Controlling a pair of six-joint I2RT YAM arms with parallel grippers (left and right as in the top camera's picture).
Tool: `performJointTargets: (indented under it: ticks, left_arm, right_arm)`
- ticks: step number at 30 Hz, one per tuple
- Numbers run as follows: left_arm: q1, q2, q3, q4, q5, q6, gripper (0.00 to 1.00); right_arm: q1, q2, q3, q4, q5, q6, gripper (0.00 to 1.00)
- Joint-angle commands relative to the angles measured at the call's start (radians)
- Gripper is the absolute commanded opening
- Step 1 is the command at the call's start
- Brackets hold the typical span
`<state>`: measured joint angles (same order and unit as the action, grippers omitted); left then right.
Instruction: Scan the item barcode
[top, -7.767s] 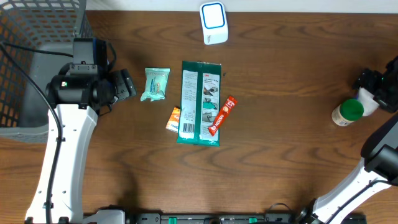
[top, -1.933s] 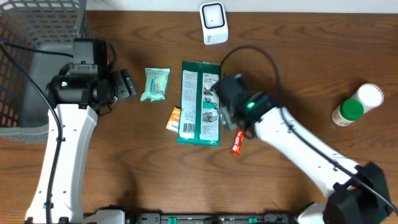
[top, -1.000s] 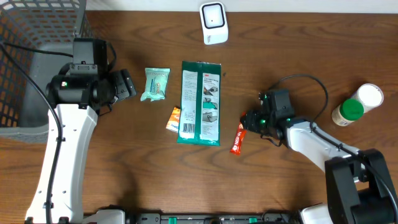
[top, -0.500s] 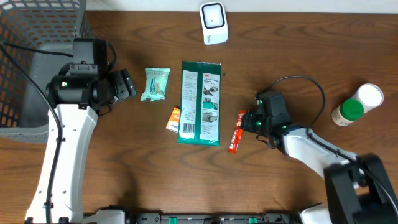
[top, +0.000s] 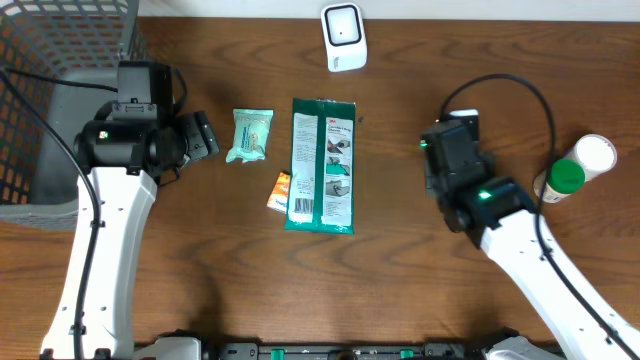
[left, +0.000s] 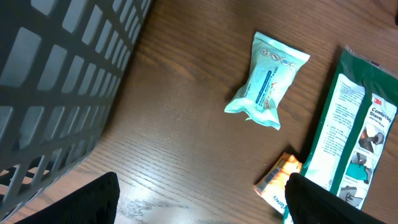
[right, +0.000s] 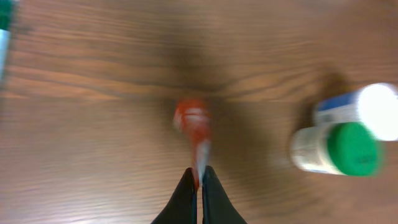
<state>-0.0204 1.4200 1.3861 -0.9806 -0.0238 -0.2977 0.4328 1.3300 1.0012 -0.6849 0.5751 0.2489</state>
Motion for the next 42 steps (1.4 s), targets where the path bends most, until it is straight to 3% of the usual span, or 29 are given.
performJointTargets:
  ticks: [1,6,13,18,20,25,29,32,40,42]
  left_arm:
    - [0.004,0.005,0.003,-0.001,0.006,0.009,0.85]
    - [0.004,0.005,0.003,-0.001,0.006,0.008,0.85]
    - [0.004,0.005,0.003,-0.001,0.006,0.009,0.86]
    - [0.004,0.005,0.003,-0.001,0.006,0.008,0.85]
    - [0.004,0.005,0.003,-0.001,0.006,0.009,0.86]
    - [0.004,0.005,0.003,-0.001,0.006,0.009,0.86]
    - [0.004,0.005,0.003,-0.001,0.006,0.008,0.85]
    - [0.004,0.005,0.003,-0.001,0.006,0.009,0.85]
    - [0.004,0.005,0.003,-0.001,0.006,0.008,0.85]
    - [0.004,0.005,0.003,-0.001,0.006,0.009,0.85]
  right_arm:
    - [0.063,0.087,0.001,0.014,0.251,-0.030,0.01]
    - [0.157,0.264,0.001,0.058,0.208,0.026,0.01]
    - [0.227,0.398,0.013,0.177,-0.076,0.113,0.02]
    - [0.111,0.338,0.116,0.101,-0.303,-0.001,0.37]
    - [0.030,0.309,0.165,0.048,-0.406,-0.030,0.45]
    - [-0.197,0.293,0.182,-0.018,-0.628,-0.029,0.46]
    - [-0.278,0.326,0.136,-0.031,-0.632,-0.078,0.44]
    - [-0.272,0.373,0.088,0.008,-0.624,-0.138,0.41]
    - [-0.227,0.490,0.032,0.092,-0.462,-0.142,0.42]
    - [-0.221,0.516,0.032,0.095,-0.401,-0.142,0.38]
